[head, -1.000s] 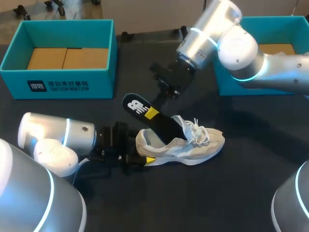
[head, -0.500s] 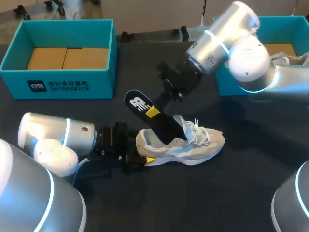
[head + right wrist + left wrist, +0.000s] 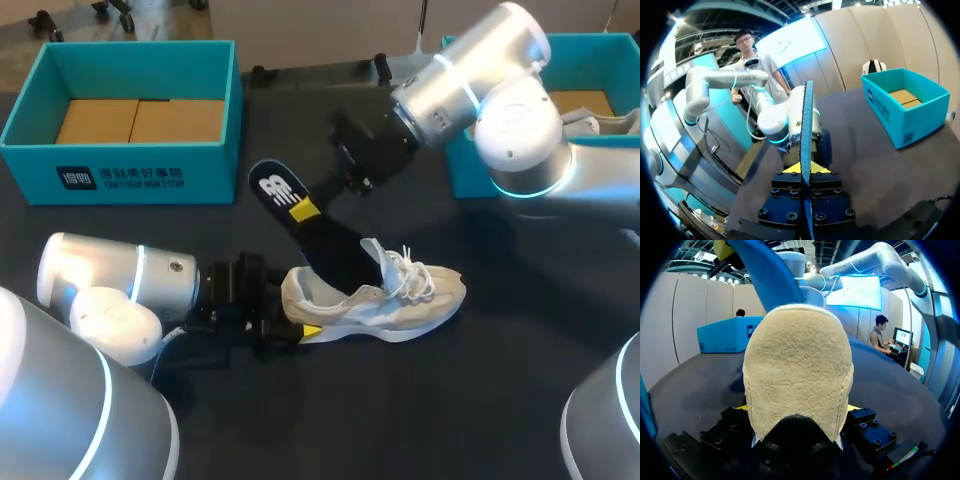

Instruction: Take the shoe out of the shoebox, open the shoe tongue, remove and reinsert the insole, then place the shoe into the shoebox

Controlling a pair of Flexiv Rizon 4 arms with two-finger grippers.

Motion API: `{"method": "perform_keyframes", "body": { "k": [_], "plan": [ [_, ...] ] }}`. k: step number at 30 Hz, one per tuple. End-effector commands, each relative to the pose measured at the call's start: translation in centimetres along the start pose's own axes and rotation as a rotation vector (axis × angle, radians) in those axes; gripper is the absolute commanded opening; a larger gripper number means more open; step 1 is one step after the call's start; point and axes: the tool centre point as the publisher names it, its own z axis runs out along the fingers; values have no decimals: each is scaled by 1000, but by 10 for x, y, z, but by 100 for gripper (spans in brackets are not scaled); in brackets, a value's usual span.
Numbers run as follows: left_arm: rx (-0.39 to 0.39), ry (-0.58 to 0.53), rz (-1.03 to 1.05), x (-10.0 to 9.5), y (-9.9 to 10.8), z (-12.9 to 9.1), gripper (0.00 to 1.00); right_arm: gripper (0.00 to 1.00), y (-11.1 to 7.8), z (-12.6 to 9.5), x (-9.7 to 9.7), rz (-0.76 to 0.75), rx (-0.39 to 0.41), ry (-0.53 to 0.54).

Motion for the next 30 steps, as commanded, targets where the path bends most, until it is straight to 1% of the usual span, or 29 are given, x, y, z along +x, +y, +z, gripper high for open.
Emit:
{"method": "perform_keyframes", "body": {
  "k": [1,6,10,11,13,16,18,19,30],
  "plan": [
    [-4,2,0,0,0,1,0,0,12,-2,7,-8,-46,-32],
    [-4,2,0,0,0,1,0,0,39,-11,7,-38,-130,-73],
    [-4,2,0,0,0,1,0,0,64,-19,7,-99,-231,-115],
    [-4,2,0,0,0,1,0,0,70,-21,7,-113,-239,-120],
    [-4,2,0,0,0,1,0,0,79,-24,6,-133,-291,-135],
    [-4,2,0,0,0,1,0,0,90,-28,4,-131,-343,-149],
    [-4,2,0,0,0,1,0,0,97,-33,4,-92,-304,-217],
    [-4,2,0,0,0,1,0,0,103,-35,3,-87,-248,-193],
    [-4,2,0,0,0,1,0,0,103,-35,3,-87,-248,-193]
  ]
}}
